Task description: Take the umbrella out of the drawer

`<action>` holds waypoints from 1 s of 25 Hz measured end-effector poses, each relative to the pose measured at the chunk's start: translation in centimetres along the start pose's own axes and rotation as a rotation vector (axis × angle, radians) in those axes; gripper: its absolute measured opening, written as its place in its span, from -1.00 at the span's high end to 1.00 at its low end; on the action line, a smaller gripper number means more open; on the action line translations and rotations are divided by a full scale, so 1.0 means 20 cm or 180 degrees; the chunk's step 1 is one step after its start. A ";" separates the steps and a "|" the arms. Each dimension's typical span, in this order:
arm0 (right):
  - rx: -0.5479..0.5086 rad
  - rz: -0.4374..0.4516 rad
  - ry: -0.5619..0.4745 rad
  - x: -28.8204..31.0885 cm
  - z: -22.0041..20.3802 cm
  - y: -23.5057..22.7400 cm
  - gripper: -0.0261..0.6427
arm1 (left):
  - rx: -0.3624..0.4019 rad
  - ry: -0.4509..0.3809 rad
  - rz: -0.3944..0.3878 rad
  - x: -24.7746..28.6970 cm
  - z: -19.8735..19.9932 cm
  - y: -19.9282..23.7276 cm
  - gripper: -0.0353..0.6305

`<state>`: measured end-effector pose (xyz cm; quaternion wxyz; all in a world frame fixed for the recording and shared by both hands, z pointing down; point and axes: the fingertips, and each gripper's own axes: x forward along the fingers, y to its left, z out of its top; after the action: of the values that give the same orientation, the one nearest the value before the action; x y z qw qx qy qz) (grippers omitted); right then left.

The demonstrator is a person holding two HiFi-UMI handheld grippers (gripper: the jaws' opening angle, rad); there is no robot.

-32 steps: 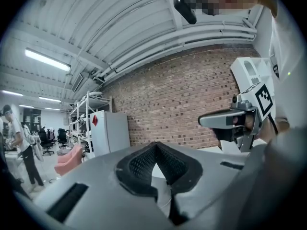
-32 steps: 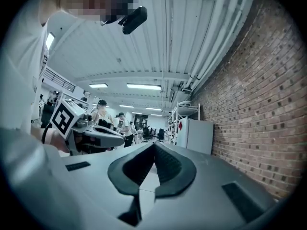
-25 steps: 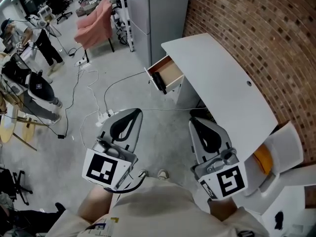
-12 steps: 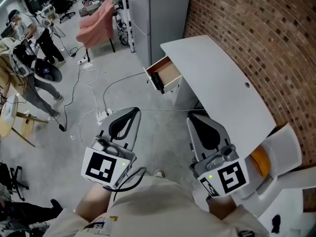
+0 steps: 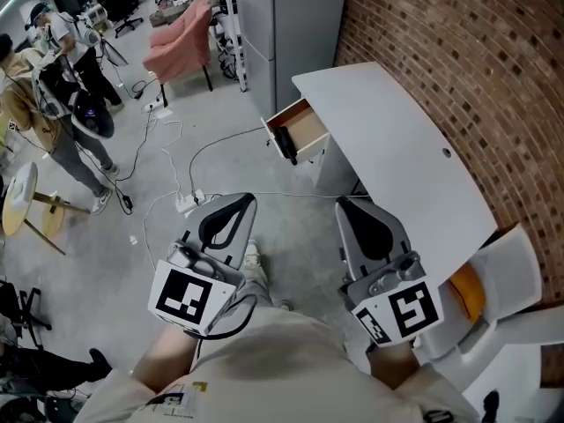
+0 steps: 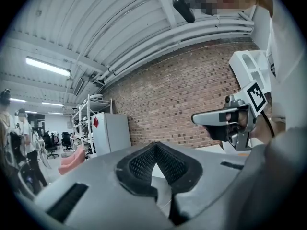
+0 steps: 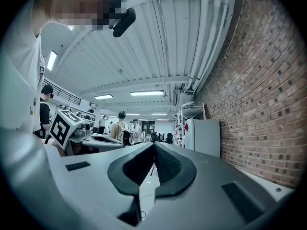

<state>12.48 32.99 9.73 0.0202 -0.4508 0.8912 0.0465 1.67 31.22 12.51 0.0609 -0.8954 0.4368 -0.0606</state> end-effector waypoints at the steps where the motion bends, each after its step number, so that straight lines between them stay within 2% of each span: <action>1: 0.0025 0.0004 -0.0008 0.01 -0.01 -0.01 0.90 | 0.0012 -0.0009 0.0003 0.01 0.00 0.01 0.87; 13: 0.0074 0.0003 0.0127 0.27 -0.11 -0.11 0.90 | -0.0031 -0.0047 -0.0007 0.17 -0.07 0.21 0.87; 25: 0.0074 0.0025 0.0326 0.75 -0.25 -0.27 0.90 | -0.0175 0.0046 -0.0058 0.47 -0.20 0.59 0.87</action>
<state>8.05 17.26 13.11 -0.0204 -0.4489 0.8933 0.0131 -2.34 16.30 15.07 0.0326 -0.9002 0.4306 -0.0556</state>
